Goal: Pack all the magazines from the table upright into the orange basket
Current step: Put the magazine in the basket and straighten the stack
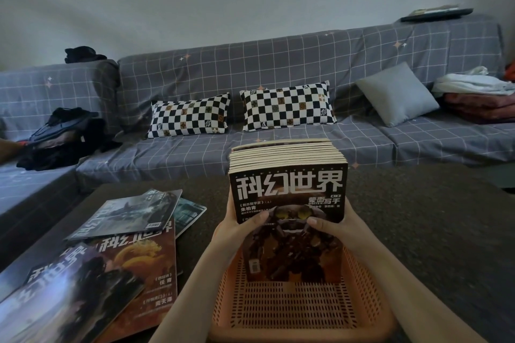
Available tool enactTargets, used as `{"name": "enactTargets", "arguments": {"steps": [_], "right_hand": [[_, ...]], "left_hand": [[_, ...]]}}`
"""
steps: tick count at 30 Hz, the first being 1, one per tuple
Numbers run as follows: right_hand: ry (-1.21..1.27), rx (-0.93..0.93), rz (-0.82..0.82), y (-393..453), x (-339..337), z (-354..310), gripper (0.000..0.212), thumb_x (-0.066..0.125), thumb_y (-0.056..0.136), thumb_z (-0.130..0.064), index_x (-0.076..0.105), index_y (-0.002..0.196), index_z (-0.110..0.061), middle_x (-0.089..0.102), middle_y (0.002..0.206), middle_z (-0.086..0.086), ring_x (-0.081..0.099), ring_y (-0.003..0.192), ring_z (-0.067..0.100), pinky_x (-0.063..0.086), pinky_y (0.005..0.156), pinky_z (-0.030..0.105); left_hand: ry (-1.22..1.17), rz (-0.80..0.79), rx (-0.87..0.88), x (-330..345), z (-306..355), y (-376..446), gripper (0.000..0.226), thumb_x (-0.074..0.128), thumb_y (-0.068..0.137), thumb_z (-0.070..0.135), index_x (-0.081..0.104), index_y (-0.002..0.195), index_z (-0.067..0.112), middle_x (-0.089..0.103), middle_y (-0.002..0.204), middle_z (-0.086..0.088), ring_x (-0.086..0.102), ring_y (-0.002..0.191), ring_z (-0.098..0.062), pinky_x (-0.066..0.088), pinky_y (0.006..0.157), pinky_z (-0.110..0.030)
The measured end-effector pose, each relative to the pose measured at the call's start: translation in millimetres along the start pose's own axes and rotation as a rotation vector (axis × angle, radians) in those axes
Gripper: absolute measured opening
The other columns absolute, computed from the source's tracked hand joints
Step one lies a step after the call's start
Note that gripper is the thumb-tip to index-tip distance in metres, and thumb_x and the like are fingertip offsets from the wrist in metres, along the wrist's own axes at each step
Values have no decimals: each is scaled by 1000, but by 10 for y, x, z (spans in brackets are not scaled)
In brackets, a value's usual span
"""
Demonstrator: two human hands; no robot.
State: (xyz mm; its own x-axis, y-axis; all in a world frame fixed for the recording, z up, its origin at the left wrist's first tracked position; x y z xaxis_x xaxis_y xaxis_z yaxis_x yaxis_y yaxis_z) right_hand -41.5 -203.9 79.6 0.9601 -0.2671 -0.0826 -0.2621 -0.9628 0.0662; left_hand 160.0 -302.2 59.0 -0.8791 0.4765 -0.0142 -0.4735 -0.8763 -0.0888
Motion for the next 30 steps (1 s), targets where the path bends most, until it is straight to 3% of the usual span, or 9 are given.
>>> {"name": "enactTargets", "arguments": {"steps": [5, 8, 14, 20, 25, 30], "right_hand": [[59, 20, 16, 77, -31, -12, 102, 89, 43, -45, 40, 133, -38, 59, 122, -9, 54, 114, 15, 41, 100, 43], [82, 17, 33, 114, -12, -17, 95, 87, 50, -37, 40, 131, -39, 60, 121, -8, 56, 114, 16, 43, 98, 41], [59, 2, 34, 105, 4, -8, 99, 89, 44, -44, 42, 131, -41, 61, 121, -10, 56, 112, 11, 41, 102, 44], [48, 8, 68, 95, -35, 1, 104, 88, 36, -53, 41, 129, -47, 60, 120, -14, 54, 115, 11, 42, 101, 43], [-6, 12, 90, 42, -69, -71, 113, 85, 41, -53, 30, 139, -43, 52, 130, -11, 48, 122, 17, 40, 99, 39], [-67, 46, 149, -158, -87, -55, 127, 81, 45, -53, 8, 147, -37, 33, 149, -3, 36, 133, 22, 30, 109, 47]], "left_hand": [[-59, 5, 55, 3, 92, 39, 125, 96, 36, 47, 34, 144, 36, 60, 129, 2, 60, 117, -22, 47, 102, -49], [-129, 5, 49, 18, 98, 80, 123, 97, 35, 41, 37, 142, 35, 62, 127, -2, 64, 112, -22, 53, 94, -43], [-173, 20, 35, -6, 69, 103, 122, 98, 33, 39, 41, 141, 37, 65, 125, 0, 68, 107, -18, 57, 79, -34], [-118, 52, 105, -23, 156, 58, 121, 97, 42, 40, 32, 144, 45, 57, 136, -1, 57, 122, -23, 46, 102, -50], [60, 81, 124, -33, 254, -92, 137, 92, 41, 54, 7, 148, 51, 47, 143, 7, 53, 123, -14, 45, 104, -47], [227, 159, 67, -59, 198, -364, 154, 79, 31, 79, -13, 149, 43, 24, 157, 0, 40, 136, -22, 37, 109, -55]]}}
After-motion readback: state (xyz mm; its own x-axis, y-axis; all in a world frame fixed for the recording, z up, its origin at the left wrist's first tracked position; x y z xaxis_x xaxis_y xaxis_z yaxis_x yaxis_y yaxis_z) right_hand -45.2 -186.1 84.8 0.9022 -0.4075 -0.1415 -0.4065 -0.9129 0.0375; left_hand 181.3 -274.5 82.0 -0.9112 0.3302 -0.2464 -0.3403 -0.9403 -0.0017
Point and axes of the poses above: each hand's wrist, its own y-axis towards the middle knuckle, its own x-axis out of the palm, z = x × y, the point moved 10 cm from there along y, towards the middle knuckle
